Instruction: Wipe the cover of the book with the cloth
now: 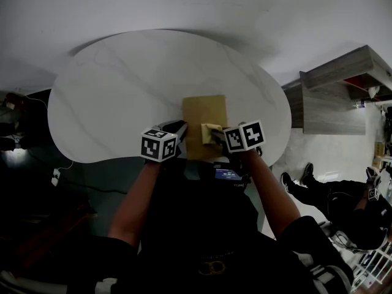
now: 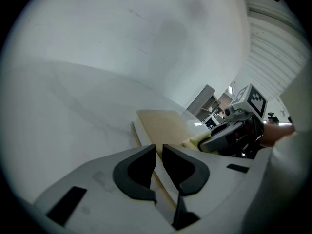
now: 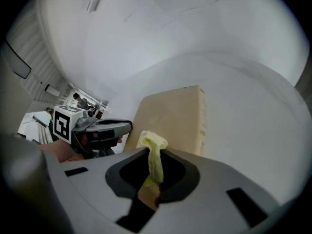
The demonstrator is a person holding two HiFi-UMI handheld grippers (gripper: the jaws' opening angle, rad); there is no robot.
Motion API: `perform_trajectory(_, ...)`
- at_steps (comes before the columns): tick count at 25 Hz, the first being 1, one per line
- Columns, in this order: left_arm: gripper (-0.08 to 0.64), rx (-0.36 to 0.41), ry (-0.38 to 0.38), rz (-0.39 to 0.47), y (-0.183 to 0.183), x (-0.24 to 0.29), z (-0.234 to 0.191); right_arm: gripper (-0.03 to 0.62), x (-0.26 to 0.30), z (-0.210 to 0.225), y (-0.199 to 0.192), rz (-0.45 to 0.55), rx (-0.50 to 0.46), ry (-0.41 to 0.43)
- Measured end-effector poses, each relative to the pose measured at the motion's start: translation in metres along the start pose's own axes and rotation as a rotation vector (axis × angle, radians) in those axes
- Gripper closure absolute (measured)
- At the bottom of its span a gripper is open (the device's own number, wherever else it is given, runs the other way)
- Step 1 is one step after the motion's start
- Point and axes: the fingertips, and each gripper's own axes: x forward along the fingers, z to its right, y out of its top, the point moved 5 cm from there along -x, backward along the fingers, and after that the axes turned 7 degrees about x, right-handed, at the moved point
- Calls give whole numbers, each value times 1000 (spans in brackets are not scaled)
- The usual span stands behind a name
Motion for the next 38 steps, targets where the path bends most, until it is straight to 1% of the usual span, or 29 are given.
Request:
perform_trajectory(15, 512, 2, -4, -4, -1, -1, -1, 505, -26, 36, -4, 30, 65, -50)
perform_trajectory(29, 512, 5, 2, -4, -1, -1, -2, 505, -28, 35, -4, 38, 64, -65)
perform_trajectory(32, 512, 7, 1, -6, 0, 0, -2, 505, -28, 27, -3, 37, 53, -48)
perform_trajectory(38, 512, 9, 3, -6, -1, -1, 0, 505, -17, -5, -7, 4, 30, 35)
